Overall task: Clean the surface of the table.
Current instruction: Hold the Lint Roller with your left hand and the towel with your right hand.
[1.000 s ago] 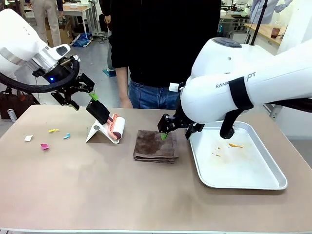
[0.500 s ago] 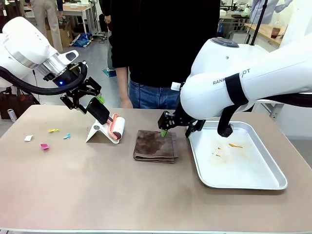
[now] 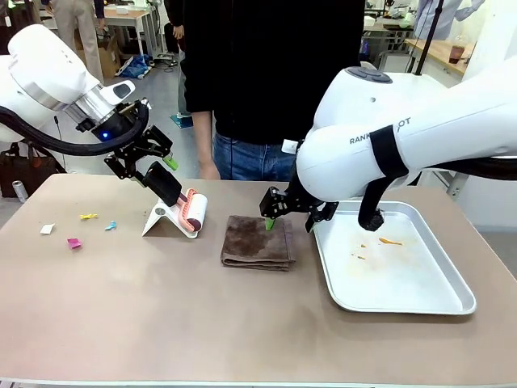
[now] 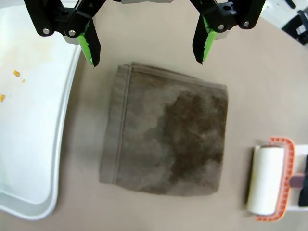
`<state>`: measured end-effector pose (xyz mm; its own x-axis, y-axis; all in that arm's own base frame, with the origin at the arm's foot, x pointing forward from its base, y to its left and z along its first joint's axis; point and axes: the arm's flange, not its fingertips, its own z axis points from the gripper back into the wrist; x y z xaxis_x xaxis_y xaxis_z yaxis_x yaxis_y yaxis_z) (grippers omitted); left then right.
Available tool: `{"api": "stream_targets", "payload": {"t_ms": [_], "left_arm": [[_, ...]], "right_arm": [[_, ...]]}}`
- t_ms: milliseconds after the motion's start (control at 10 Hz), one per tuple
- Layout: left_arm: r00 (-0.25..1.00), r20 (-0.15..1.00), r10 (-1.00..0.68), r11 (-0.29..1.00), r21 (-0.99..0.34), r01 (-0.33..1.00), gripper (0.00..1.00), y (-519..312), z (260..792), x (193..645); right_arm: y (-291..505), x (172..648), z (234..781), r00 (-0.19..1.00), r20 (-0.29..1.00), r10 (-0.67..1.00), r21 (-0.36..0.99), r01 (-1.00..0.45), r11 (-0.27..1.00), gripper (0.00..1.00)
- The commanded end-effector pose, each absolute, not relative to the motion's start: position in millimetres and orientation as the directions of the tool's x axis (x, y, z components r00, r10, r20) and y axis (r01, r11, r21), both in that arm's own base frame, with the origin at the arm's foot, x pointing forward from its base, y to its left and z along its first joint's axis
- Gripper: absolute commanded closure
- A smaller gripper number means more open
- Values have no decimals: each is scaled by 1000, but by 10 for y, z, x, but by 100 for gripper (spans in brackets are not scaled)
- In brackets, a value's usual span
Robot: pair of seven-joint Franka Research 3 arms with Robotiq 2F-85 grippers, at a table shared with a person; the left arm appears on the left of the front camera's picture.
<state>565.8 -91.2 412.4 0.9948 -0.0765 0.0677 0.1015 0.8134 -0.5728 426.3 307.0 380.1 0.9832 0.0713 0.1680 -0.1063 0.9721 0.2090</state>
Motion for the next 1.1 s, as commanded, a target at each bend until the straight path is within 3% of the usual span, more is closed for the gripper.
{"api": "stream_targets", "payload": {"t_ms": [0,400,1000], "left_arm": [[992,83,-91,815,-566,122,0,-899,4132,5621],[993,88,-84,825,-552,119,0,-861,4117,5589],[992,81,-93,836,-536,122,0,-933,4076,5552]], "right_arm": [[3339,4512,3660,988,146,-51,197,22,980,0],[3659,4811,3407,994,56,-90,46,88,995,0],[3640,4921,3068,990,55,-132,-39,134,990,0]]}}
